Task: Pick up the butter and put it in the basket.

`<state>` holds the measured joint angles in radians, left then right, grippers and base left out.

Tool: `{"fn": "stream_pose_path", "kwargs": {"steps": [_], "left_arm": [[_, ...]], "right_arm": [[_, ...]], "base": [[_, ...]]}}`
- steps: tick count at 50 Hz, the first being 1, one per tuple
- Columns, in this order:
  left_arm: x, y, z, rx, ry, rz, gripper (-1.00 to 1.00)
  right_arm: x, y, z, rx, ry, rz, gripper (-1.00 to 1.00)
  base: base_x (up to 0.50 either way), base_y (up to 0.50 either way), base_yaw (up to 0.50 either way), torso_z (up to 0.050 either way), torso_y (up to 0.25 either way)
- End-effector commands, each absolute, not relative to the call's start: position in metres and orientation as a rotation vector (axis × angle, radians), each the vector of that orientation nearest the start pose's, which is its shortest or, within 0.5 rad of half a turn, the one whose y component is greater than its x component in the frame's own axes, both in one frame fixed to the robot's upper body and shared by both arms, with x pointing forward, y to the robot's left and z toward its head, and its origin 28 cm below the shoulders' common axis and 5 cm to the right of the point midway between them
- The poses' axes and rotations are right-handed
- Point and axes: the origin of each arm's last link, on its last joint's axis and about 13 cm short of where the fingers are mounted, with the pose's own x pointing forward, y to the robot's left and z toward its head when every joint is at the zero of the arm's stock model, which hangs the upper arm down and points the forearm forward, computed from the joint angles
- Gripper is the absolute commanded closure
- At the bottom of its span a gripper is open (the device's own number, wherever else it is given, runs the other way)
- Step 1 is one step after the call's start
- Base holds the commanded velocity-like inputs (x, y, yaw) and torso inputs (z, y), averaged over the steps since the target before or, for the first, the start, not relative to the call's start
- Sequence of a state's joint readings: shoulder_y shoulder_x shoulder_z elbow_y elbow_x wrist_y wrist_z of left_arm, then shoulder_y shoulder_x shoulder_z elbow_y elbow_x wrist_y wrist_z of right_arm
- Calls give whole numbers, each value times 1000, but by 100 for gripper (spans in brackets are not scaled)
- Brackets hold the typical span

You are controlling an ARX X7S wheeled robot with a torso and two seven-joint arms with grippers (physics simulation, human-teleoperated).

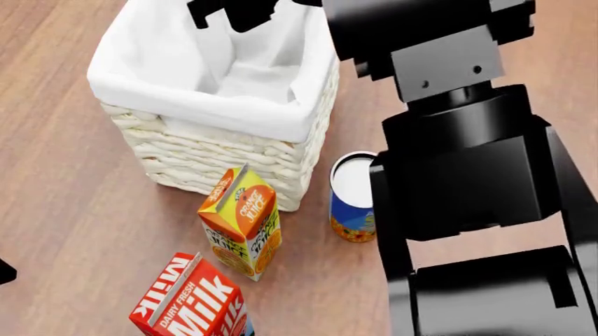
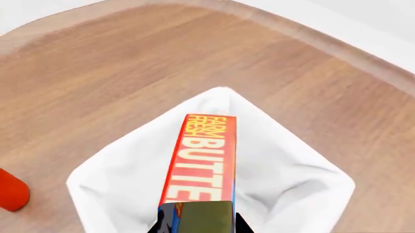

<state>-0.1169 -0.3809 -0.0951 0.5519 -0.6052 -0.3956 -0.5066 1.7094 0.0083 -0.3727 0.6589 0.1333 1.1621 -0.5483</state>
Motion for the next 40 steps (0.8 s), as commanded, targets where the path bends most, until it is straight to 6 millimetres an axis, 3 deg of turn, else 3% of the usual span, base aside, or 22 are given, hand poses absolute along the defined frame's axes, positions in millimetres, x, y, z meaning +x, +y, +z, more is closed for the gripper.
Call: {"fn": "stream_pose_path", "kwargs": {"steps": [1,11,40], "left_arm": [[214,262,143,-198,-210,281,-100],[212,263,144,-202,-208,293,-100],[213,262,144,-204,-201,299,-100]], "right_arm": [[384,-62,397,-227,202,575,100],[395,-59,393,-201,253,558,100],[393,-52,389,-270,363,589,100]], "base": [[0,0,0,0,0],[0,0,0,0,2],[0,0,0,1,1]]}}
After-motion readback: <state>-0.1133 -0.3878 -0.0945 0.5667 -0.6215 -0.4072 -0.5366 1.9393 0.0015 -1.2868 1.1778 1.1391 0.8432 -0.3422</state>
